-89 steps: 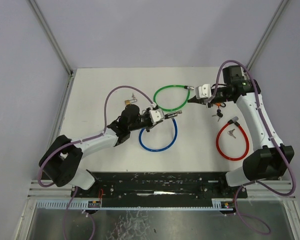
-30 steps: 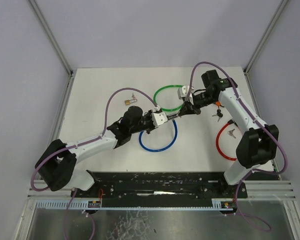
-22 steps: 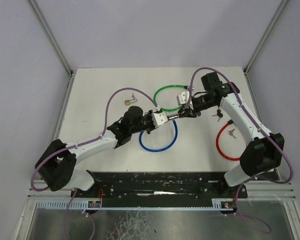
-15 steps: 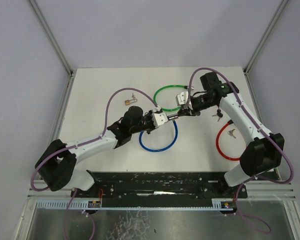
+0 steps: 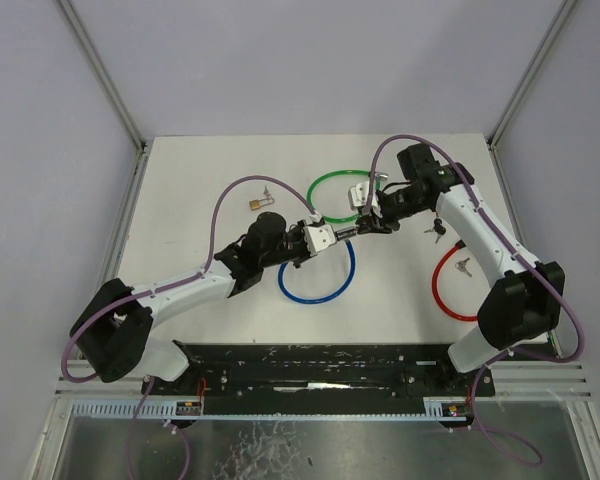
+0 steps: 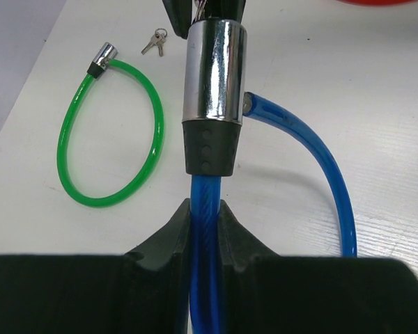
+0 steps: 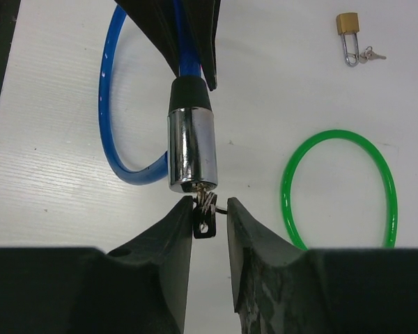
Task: Lock with the key
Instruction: Lock the lock.
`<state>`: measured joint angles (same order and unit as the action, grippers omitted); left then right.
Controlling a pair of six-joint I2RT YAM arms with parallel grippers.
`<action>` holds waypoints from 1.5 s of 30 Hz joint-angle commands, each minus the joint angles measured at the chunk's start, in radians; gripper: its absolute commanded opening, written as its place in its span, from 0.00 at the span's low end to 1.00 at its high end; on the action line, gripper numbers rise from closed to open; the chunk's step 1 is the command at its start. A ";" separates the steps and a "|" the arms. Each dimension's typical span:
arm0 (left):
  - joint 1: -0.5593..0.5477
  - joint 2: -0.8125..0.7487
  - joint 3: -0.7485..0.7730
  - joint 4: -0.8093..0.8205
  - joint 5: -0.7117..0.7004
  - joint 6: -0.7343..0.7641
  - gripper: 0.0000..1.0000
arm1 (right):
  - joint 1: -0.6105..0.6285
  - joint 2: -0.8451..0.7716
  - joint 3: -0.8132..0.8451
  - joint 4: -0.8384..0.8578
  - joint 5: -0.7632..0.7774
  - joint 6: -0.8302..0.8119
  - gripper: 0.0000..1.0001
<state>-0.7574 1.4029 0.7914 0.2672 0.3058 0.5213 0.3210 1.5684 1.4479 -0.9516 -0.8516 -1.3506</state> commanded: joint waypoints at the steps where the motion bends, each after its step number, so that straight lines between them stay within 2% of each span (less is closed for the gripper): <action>1: -0.005 -0.022 0.039 0.008 0.002 0.010 0.00 | 0.014 0.011 0.031 0.007 0.019 0.014 0.30; 3: -0.004 -0.021 0.039 0.010 0.003 0.011 0.00 | 0.016 0.012 0.033 0.001 0.020 0.006 0.26; 7: -0.003 -0.017 0.041 0.008 0.001 0.011 0.00 | 0.026 0.011 0.044 -0.038 0.027 -0.042 0.05; 9: -0.004 -0.017 0.040 0.005 -0.005 0.010 0.00 | 0.028 0.006 0.052 -0.074 0.032 -0.081 0.00; 12: 0.001 -0.016 0.042 -0.011 -0.024 0.011 0.00 | 0.029 -0.025 0.039 -0.083 0.046 -0.139 0.00; 16: 0.035 0.000 0.066 -0.034 -0.018 -0.043 0.00 | 0.029 -0.146 -0.063 0.081 0.122 -0.138 0.00; 19: 0.076 0.041 0.118 -0.097 0.043 -0.107 0.00 | 0.028 -0.236 -0.149 0.210 0.195 -0.107 0.00; 25: 0.089 0.056 0.148 -0.148 0.062 -0.098 0.00 | 0.018 -0.187 -0.033 0.131 0.268 0.015 0.00; 32: 0.024 -0.067 0.017 -0.008 -0.113 0.018 0.00 | 0.005 -0.169 -0.067 0.124 0.245 0.062 0.00; 34: 0.029 -0.076 0.022 -0.005 -0.061 -0.048 0.00 | 0.008 -0.192 -0.104 0.100 0.171 -0.005 0.00; 36: 0.054 -0.051 0.077 -0.062 0.048 -0.139 0.00 | 0.030 -0.226 -0.148 0.113 0.141 -0.053 0.00; 40: 0.097 0.053 0.260 -0.263 0.291 -0.265 0.00 | 0.043 -0.252 -0.141 0.157 0.132 -0.001 0.00; 45: 0.122 0.129 0.380 -0.376 0.456 -0.358 0.00 | 0.044 -0.241 -0.118 0.181 0.184 0.048 0.00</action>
<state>-0.6605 1.5009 1.0664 -0.0410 0.5777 0.3023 0.3504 1.3453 1.3045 -0.7902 -0.6746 -1.3289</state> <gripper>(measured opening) 0.111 0.038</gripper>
